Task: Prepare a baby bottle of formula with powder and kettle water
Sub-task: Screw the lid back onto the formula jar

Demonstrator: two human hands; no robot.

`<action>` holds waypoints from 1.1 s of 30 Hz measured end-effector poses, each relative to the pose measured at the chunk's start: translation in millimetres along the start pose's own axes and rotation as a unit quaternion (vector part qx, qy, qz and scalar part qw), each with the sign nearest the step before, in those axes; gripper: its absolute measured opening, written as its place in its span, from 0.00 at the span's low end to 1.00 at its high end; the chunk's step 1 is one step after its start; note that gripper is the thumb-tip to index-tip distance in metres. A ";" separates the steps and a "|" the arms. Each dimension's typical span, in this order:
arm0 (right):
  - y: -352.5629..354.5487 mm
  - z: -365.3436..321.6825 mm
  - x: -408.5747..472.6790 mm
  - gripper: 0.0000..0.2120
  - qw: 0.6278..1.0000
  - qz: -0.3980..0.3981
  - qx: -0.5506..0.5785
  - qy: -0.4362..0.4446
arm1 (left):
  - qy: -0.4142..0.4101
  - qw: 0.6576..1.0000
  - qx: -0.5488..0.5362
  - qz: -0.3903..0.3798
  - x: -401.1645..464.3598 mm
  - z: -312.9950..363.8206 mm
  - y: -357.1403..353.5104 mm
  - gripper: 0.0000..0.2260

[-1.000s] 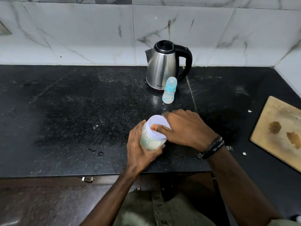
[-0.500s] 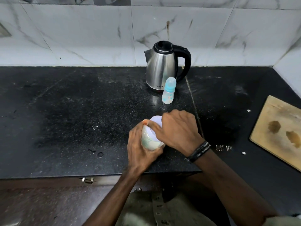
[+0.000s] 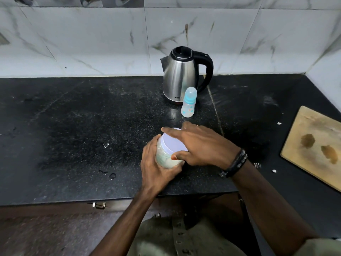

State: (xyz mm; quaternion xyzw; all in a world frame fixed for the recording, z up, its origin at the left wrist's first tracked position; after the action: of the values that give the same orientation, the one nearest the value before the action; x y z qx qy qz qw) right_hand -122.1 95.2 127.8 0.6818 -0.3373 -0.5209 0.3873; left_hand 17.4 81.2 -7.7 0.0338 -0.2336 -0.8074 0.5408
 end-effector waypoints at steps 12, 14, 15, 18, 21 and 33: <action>0.3 -14.3 0.8 0.29 0.986 0.152 -0.041 -0.049 | 0.020 0.998 -0.048 0.018 -9.4 -15.3 -11.8 0.44; -3.0 -17.0 3.1 0.28 0.984 0.164 -0.028 -0.060 | 0.019 0.998 -0.052 0.023 -9.4 -16.5 -11.7 0.42; -4.7 -17.9 4.6 0.28 0.983 0.169 -0.021 -0.066 | 0.019 0.998 -0.050 0.026 -10.1 -17.6 -12.0 0.41; -10.4 -21.4 11.3 0.29 0.978 0.192 -0.018 -0.077 | 0.027 0.998 -0.039 0.037 -12.8 -20.1 -13.5 0.39; -17.4 -23.3 19.2 0.30 0.969 0.224 -0.018 -0.100 | 0.041 0.997 -0.035 0.047 -16.1 -20.7 -13.6 0.39; -27.4 -26.9 31.4 0.29 0.951 0.252 0.010 -0.178 | 0.035 0.997 -0.030 0.061 -13.4 -19.3 -12.6 0.42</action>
State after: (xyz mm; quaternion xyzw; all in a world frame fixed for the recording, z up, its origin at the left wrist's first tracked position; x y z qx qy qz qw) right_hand -87.3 85.8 93.8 0.4747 -0.5670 -0.5161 0.4321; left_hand 18.0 90.4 -32.7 0.0313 -0.1919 -0.7780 0.5974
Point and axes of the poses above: each hand's wrist, its own x-axis towards the middle knuckle, its own y-axis out of the back of the hand, z = x × y, the point moved 3 cm from there along x, towards the middle knuckle, and after that the axes turned 15 degrees about -z, right-handed, at the moved point
